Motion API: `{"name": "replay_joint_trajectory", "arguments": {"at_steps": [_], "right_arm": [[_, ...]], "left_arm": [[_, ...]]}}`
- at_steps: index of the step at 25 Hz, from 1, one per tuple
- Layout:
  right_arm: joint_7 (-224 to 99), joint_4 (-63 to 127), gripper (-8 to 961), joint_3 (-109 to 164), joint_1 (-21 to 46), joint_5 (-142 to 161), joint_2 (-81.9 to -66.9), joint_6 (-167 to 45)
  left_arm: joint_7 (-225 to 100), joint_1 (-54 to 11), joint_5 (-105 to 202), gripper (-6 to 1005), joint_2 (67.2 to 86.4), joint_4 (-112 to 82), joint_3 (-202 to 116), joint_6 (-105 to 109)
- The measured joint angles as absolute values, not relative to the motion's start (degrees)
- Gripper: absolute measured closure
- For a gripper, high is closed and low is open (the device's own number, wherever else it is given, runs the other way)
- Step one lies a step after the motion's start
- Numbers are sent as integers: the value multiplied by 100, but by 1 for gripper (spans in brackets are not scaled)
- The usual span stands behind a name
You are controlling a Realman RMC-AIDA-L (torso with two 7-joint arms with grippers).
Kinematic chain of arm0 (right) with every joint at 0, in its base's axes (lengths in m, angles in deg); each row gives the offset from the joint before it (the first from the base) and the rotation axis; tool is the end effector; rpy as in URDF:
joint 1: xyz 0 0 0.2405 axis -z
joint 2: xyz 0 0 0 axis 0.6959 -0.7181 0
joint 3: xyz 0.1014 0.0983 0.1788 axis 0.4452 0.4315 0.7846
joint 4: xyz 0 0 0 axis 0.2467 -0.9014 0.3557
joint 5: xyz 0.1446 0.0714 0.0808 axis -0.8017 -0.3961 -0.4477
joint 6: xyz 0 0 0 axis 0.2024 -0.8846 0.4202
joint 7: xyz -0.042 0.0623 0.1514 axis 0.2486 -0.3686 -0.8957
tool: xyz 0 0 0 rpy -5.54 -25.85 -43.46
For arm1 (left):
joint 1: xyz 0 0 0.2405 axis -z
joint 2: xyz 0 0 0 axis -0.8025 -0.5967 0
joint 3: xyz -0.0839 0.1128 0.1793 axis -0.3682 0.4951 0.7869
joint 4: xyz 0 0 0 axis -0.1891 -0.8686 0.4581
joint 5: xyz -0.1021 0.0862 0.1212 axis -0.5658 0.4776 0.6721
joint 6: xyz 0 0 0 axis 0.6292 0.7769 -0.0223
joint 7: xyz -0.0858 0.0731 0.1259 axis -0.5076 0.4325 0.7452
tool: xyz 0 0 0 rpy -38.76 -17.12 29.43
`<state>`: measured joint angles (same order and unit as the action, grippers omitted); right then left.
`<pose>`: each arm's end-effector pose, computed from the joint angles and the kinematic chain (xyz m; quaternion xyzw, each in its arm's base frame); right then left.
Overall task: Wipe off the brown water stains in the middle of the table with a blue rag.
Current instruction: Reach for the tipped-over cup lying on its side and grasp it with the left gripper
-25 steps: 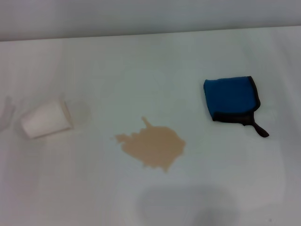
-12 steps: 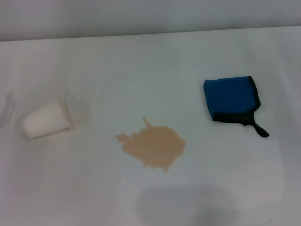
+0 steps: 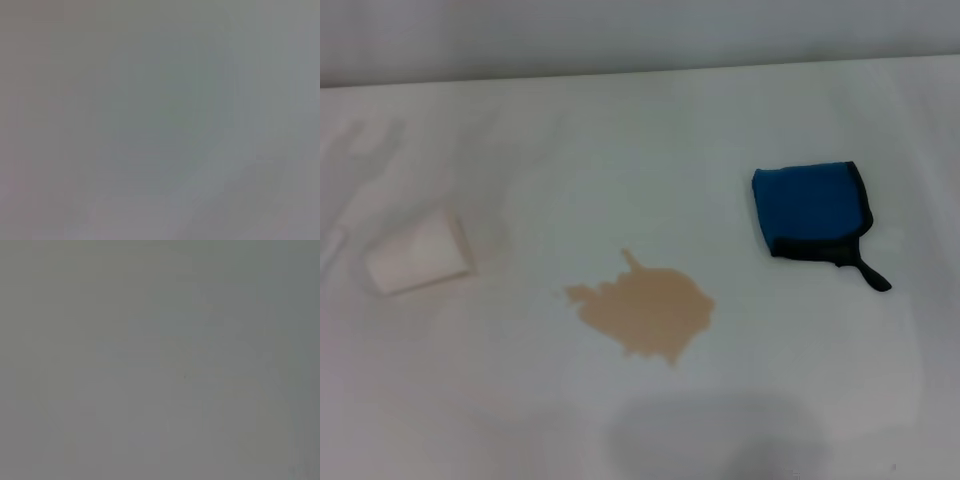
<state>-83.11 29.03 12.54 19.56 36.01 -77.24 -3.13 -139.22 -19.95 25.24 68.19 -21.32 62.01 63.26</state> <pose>0.3600 0.3173 0.1013 -0.5262 0.3443 0.3242 0.7067 -0.2446 0.3850 0.0824 -0.6387 -0.4446 -0.5344 0.3299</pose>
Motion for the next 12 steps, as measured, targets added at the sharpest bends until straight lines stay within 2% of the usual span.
{"name": "replay_joint_trajectory", "arguments": {"at_steps": [4,9,11,12], "right_arm": [[-8312,2899,85,1268,1966,3602,-7726,-302],[-8312,2894,85,1269,2015,3601,-7726,-296],[-8312,2893,85,1269,2024,3602,-7727,-295],[-8312,2893,85,1270,2029,3602,-7726,-296]], "left_arm": [[-14416,-1637,3298,165,6469,-2132,6203,6354],[-15478,-1080,5066,177,5864,-2101,6255,6331],[-15478,-1080,5066,184,5864,-2101,6255,6331],[-15829,-851,5614,187,5641,-2094,6464,6344]]}}
